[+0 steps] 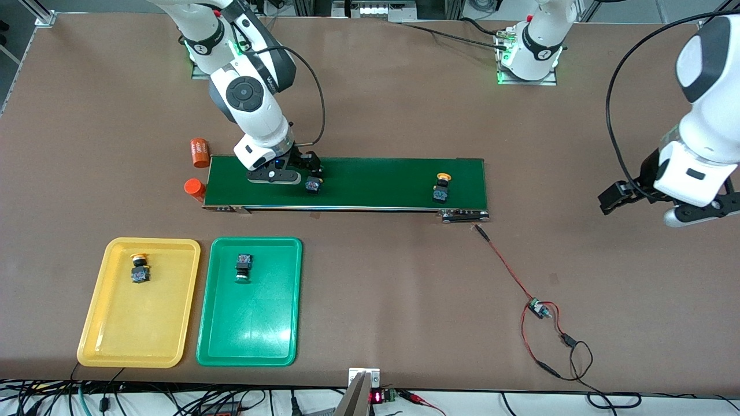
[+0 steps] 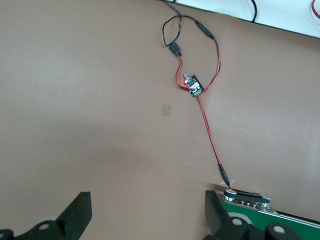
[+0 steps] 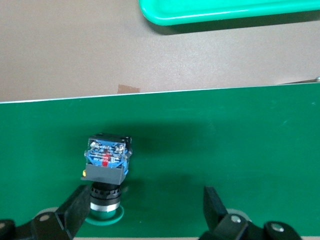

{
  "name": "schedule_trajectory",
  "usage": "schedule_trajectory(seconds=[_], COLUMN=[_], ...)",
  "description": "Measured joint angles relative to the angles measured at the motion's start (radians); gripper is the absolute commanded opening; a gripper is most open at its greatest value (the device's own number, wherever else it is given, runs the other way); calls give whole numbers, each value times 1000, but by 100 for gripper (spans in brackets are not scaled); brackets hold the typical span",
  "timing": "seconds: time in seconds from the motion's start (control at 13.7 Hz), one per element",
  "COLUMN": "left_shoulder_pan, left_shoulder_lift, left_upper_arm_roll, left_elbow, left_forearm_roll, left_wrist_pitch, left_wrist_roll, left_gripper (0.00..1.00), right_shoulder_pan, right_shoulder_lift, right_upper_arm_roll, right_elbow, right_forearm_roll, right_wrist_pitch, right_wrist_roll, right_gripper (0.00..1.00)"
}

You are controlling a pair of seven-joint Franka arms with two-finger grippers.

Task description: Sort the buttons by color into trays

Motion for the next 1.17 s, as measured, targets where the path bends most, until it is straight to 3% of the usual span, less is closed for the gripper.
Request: schedule_trajectory(seconds=[0.29, 0.58, 0.66, 0.95, 1.02, 1.17], left_shoulder_pan=[-141, -389, -413, -444, -455, -466], left_shoulder_lift=[1, 0, 0, -4, -4, -16], left_upper_arm_roll=[202, 532, 572, 583, 576, 572], left_elbow=[89, 166, 169, 170, 169, 146], left_forearm_roll=[-68, -161, -176, -176, -173, -171], left_wrist_pitch=[-109, -158, -166, -213, -210, -190], left_wrist_roll=[41, 302, 327, 346, 346, 344], left_gripper=[100, 100, 100, 100, 100, 100], right_shoulder_pan=[0, 0, 0, 0, 0, 0], right_shoulder_lift=[2, 17, 24, 51, 54, 54], right_upper_arm_roll=[-2, -8, -13, -23, -23, -23], right_elbow=[0, 0, 0, 2, 2, 3], right_forearm_roll=[-13, -41, -54, -62, -64, -66], right_wrist_pitch=[0, 2, 10, 32, 33, 33], right_wrist_roll=[1, 1, 2, 2, 2, 2], right_gripper=[100, 100, 100, 97, 87, 55])
